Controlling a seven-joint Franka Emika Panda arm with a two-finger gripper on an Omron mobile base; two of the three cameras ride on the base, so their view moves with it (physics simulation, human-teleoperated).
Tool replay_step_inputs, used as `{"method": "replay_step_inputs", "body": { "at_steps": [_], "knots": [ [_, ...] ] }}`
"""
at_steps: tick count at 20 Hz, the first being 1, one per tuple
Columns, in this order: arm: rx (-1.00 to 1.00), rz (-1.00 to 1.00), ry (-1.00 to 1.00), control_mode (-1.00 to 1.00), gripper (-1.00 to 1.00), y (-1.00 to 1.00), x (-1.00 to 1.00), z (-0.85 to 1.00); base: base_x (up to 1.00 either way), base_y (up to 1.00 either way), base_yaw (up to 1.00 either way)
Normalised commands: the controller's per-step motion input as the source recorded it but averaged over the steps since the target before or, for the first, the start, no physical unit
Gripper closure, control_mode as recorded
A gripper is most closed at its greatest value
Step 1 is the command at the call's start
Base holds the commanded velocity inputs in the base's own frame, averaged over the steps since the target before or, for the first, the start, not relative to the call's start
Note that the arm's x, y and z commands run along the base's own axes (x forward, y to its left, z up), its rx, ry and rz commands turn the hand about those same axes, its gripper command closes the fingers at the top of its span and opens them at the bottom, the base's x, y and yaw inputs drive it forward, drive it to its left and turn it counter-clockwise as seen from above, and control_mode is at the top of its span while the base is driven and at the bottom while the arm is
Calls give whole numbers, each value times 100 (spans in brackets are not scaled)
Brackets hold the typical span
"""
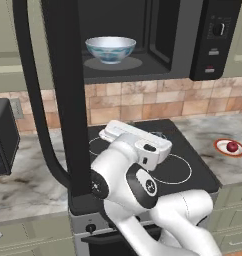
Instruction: Remove the apple from the bowl and place it on the small plate. Then place the bowl with only the shrimp in the microwave, close the door, and press the start button to microwave the shrimp.
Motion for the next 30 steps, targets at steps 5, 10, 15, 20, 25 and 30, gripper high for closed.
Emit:
{"method": "replay_step_inputs", "body": {
  "at_steps": [5, 10, 15, 20, 25, 30],
  "knots": [
    [-26, -5, -20, -100, -100, 2, 0, -52, 0, 0, 0],
    [-22, 0, -23, -100, -100, 32, -18, -18, 0, 0, 0],
    [-12, 6, -11, -100, -100, 79, -76, 0, 0, 0, 0],
    [-7, 5, -6, -100, -100, 100, -73, 0, 0, 0, 0],
    [-2, 0, -12, -100, -100, 100, -54, 9, 0, 0, 0],
    [-1, 0, -20, -100, -100, 59, -36, 54, 0, 0, 0]
  ]
}}
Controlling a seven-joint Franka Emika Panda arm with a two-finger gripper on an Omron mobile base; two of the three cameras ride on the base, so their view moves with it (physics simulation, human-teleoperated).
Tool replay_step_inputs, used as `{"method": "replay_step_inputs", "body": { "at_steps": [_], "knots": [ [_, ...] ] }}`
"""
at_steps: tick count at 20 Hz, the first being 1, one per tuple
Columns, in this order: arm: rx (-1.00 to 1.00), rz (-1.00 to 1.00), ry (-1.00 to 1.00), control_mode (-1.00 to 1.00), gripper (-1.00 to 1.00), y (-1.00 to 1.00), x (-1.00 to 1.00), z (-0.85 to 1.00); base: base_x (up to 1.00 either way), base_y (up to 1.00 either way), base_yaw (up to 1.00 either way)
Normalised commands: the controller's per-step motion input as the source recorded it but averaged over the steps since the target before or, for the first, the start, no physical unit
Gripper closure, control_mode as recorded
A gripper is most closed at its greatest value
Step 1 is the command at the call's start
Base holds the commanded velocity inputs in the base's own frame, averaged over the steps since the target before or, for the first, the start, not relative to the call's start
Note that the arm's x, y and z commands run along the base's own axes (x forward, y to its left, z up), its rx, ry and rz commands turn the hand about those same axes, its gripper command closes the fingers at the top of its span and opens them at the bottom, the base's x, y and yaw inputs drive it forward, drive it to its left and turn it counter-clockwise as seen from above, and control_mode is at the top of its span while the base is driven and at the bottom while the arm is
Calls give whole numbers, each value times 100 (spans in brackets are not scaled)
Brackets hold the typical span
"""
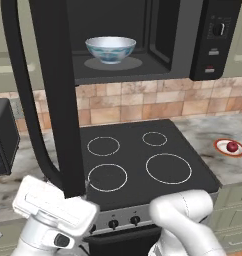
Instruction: Remove the apple from the bowl and place it on the small plate. Then place the bowl with only the shrimp in the microwave, close the door, and press the start button to microwave the shrimp.
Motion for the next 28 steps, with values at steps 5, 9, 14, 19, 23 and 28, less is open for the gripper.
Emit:
{"method": "replay_step_inputs", "body": {
  "at_steps": [5, 9, 14, 19, 23, 28],
  "knots": [
    [5, 0, -11, -100, -100, -35, -13, 68, 0, 0, 0],
    [23, 0, -7, -100, -100, -97, 0, 63, 0, 0, 0],
    [28, 0, -11, -100, -100, -100, 0, 48, 0, 0, 0],
    [34, 6, -1, -100, -100, -100, 7, 44, 0, 0, 0],
    [36, 15, 0, -100, -100, -100, 36, 30, 0, 0, 0],
    [35, 21, 0, -100, -100, -100, 66, 12, 0, 0, 0]
  ]
}}
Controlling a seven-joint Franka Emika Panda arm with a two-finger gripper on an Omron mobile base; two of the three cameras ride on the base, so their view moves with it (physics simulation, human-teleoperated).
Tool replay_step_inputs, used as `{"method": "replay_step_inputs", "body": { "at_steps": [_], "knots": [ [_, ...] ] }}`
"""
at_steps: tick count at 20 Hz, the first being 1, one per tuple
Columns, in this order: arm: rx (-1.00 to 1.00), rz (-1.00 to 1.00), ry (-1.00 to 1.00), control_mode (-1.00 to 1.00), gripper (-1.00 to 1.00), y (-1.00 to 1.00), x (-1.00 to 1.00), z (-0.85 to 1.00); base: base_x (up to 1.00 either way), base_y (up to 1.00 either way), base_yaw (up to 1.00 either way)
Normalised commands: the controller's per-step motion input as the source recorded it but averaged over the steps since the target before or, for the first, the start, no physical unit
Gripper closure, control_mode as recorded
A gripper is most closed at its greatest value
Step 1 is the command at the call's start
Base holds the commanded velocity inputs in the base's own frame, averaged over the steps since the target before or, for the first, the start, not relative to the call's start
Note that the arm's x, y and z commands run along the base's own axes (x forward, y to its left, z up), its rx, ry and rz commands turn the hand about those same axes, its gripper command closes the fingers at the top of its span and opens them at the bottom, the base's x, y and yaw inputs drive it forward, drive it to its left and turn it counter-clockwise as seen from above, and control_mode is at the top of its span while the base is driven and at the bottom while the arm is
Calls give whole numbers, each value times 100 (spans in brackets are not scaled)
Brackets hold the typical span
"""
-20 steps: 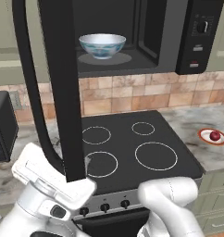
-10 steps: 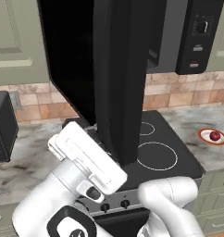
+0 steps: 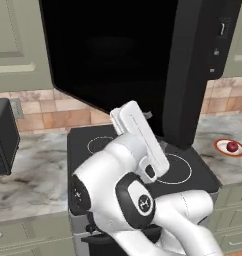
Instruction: Remove the apple from the bowl and place it on the small plate. Then place the bowl with only the shrimp in the microwave, close the door, and press the start button to microwave the shrimp.
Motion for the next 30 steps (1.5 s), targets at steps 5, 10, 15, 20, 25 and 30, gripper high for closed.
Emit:
{"method": "replay_step_inputs", "body": {
  "at_steps": [5, 10, 15, 20, 25, 30],
  "knots": [
    [28, 25, 0, -100, -100, -92, 94, 11, 0, 0, 0],
    [26, 33, 0, -100, -100, -59, 100, 22, 0, 0, 0],
    [19, 30, 0, -100, -100, -33, 100, 30, 0, 0, 0],
    [12, 25, 2, -100, -100, -6, 97, 36, 0, 0, 0],
    [6, 23, 9, -100, -100, 0, 83, 35, 0, 0, 0],
    [2, 20, 16, -100, -100, 0, 68, 35, 0, 0, 0]
  ]
}}
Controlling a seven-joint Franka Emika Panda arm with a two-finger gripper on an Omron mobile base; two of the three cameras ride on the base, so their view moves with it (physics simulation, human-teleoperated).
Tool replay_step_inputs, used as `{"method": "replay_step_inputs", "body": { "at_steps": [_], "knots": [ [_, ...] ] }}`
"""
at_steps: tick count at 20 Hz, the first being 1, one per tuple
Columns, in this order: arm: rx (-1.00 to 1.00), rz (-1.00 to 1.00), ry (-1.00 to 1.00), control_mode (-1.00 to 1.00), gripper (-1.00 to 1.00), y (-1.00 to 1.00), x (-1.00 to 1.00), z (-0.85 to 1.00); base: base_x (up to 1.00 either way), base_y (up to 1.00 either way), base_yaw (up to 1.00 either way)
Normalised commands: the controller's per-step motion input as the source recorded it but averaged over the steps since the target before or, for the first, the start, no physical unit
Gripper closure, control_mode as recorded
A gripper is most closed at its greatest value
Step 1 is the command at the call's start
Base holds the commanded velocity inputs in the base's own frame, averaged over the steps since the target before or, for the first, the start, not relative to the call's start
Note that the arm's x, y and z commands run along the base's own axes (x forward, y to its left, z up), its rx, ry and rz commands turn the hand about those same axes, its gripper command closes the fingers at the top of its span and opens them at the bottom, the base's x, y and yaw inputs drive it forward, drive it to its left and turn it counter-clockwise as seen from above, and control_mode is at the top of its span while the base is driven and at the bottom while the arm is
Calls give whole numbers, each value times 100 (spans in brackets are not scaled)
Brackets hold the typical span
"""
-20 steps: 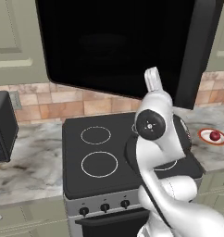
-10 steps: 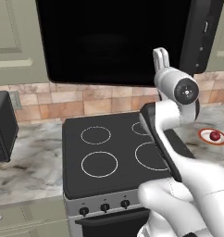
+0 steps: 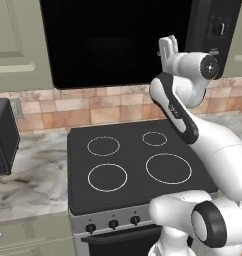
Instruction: Remove the apple from the bowl and place it on the small plate. Then place the bowl with only the shrimp in the microwave, close the door, and press the start button to microwave the shrimp.
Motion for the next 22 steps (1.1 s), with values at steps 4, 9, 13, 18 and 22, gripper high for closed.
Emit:
{"method": "replay_step_inputs", "body": {
  "at_steps": [4, 9, 13, 18, 22],
  "knots": [
    [0, 15, 21, -100, -100, 0, 57, -2, 0, 0, 0],
    [0, 11, 21, -100, -100, 0, 32, -55, 0, 0, 0],
    [0, 8, 2, -100, -100, -26, -53, -34, 0, 0, 0],
    [10, 1, -6, -100, -100, -93, -100, -12, 0, 0, 0],
    [19, 0, -4, -100, -100, -100, -60, 0, 0, 0, 0]
  ]
}}
